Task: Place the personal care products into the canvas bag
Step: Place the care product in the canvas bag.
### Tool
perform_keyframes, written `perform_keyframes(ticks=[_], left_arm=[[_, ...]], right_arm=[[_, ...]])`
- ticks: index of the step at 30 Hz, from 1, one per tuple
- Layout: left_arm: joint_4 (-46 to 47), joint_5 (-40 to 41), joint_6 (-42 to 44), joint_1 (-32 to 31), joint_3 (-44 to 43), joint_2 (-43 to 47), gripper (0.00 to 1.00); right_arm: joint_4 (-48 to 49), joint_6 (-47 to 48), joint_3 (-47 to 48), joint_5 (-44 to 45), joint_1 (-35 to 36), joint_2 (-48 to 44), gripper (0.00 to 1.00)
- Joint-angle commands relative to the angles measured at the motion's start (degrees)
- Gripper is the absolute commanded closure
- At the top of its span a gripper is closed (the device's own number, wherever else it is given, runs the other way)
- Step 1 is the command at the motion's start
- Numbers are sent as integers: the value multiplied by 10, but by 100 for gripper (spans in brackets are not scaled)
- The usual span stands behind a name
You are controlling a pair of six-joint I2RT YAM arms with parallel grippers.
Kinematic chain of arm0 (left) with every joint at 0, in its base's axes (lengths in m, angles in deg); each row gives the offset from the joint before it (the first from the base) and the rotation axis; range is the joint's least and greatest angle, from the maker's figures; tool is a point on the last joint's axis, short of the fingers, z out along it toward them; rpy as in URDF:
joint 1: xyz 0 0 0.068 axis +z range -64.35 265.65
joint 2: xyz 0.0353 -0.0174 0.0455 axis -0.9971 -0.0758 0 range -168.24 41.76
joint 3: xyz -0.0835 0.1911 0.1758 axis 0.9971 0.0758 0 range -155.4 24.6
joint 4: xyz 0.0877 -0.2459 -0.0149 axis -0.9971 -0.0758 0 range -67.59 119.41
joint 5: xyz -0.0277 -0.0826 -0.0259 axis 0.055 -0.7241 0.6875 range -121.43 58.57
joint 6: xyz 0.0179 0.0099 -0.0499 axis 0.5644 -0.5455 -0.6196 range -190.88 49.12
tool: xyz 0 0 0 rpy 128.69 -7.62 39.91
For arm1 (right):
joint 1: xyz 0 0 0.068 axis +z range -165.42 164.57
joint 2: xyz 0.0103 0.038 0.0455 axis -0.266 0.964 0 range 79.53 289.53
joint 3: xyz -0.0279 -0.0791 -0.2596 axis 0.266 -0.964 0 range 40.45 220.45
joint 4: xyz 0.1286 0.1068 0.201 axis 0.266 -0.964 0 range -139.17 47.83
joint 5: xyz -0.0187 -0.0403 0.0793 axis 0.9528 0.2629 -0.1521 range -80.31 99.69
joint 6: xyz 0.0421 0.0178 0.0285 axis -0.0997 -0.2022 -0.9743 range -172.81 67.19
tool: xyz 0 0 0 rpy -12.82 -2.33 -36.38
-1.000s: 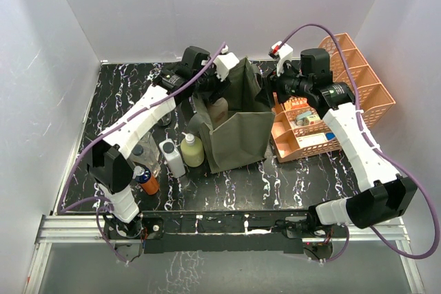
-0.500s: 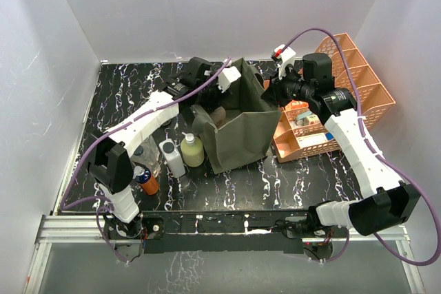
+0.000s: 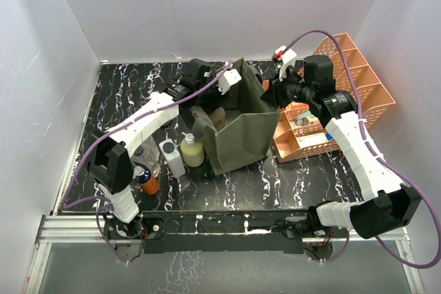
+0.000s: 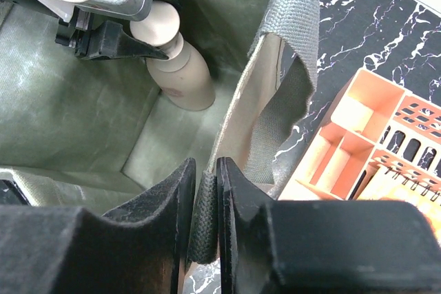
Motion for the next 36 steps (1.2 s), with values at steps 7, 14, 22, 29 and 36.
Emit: perform_keyframes(ticks=[7,14,22,29,36], left_arm=[[-7,-26,4,-1,-3,-19,84],[-8,-32,-15,-1,-15,-17,51],[-14,-48,-40,-1,-47,-9,35],[-2,-68,-52,-2,-50,14,19],[12,-105,-40,-1,-39,64,12]], right_arm=[[20,3,8,-12,0,-5,64],[16,4,20,-10,0,5,42],[6,6,40,-12,0,7,23],[-18,15,60,-9,0,13,17],[-22,12,61,-16,0,1,15]])
